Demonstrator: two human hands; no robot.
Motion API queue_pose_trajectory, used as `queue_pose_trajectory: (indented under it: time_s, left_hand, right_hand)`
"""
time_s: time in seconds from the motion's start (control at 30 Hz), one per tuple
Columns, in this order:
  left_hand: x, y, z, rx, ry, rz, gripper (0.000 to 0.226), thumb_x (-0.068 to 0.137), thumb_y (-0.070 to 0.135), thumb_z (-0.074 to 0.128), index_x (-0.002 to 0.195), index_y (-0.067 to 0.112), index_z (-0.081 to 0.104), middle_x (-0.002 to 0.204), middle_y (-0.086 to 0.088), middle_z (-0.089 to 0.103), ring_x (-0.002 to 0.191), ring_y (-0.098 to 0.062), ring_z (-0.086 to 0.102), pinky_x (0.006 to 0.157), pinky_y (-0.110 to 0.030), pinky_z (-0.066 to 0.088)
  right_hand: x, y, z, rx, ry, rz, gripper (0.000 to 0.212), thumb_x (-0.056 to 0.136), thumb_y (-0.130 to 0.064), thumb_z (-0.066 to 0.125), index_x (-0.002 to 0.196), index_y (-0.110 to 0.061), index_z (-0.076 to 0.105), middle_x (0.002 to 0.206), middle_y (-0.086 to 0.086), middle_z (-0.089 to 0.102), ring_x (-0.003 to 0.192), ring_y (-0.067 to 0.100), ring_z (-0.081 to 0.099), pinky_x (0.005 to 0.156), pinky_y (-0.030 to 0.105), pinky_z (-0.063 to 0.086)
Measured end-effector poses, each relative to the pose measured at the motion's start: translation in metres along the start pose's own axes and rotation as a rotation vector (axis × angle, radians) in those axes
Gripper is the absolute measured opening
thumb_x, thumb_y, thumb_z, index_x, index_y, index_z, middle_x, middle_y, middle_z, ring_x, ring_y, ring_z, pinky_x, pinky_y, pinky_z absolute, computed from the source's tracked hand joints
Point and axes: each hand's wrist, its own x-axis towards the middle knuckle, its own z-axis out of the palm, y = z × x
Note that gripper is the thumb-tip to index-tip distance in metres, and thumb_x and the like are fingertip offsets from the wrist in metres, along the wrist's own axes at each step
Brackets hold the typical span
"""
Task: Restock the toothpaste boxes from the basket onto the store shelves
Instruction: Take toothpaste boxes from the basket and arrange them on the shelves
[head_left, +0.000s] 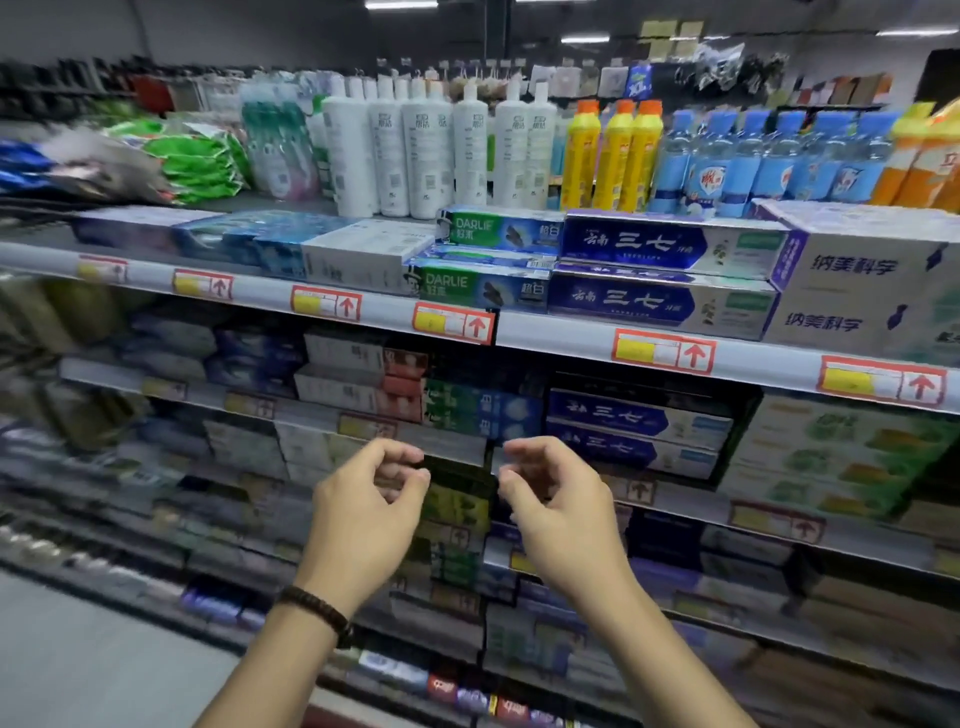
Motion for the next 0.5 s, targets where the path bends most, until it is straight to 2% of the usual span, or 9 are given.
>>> queue_pose_trajectory:
  time_s: [0.17,0.3,0.37,0.5]
  left_hand:
    - [-0.029,-0.025,-0.011,0.021,0.022,-0.084,0.006,0.098,0.031,0.071,0.1,0.036,0.068,0.091,0.015,0.071,0.081,0.008,0.063,0.064,-0.019,0.049]
    - [-0.052,-0.05,-0.021,0.036,0.054,-0.143,0.007,0.096,0.029,0.072,0.099,0.035,0.069,0.088,0.013,0.072,0.079,0.004,0.065,0.066,-0.02,0.049]
    - [-0.062,-0.061,-0.027,0.034,0.058,-0.168,0.008,0.096,0.029,0.072,0.1,0.035,0.07,0.088,0.013,0.071,0.079,0.004,0.066,0.066,-0.018,0.05]
    - [-0.075,-0.083,-0.04,0.046,0.067,-0.191,0.008,0.096,0.027,0.072,0.101,0.033,0.07,0.089,0.013,0.071,0.081,0.008,0.064,0.062,-0.006,0.047]
  right_hand:
    - [-0.014,0.015,0.023,0.022,-0.09,0.034,0.013,0.1,-0.031,0.069,0.109,-0.041,0.068,0.095,-0.021,0.073,0.084,0.006,0.069,0.081,0.043,0.062]
    - [-0.032,0.025,0.047,0.044,-0.16,0.058,0.013,0.099,-0.031,0.07,0.108,-0.04,0.069,0.095,-0.019,0.073,0.088,0.005,0.07,0.081,0.046,0.063]
    - [-0.042,0.026,0.059,0.051,-0.198,0.069,0.012,0.099,-0.031,0.07,0.108,-0.039,0.069,0.095,-0.021,0.073,0.087,0.004,0.07,0.08,0.046,0.064]
    - [-0.059,0.027,0.082,0.054,-0.237,0.083,0.012,0.098,-0.031,0.07,0.108,-0.038,0.07,0.095,-0.022,0.073,0.085,0.007,0.071,0.079,0.048,0.063]
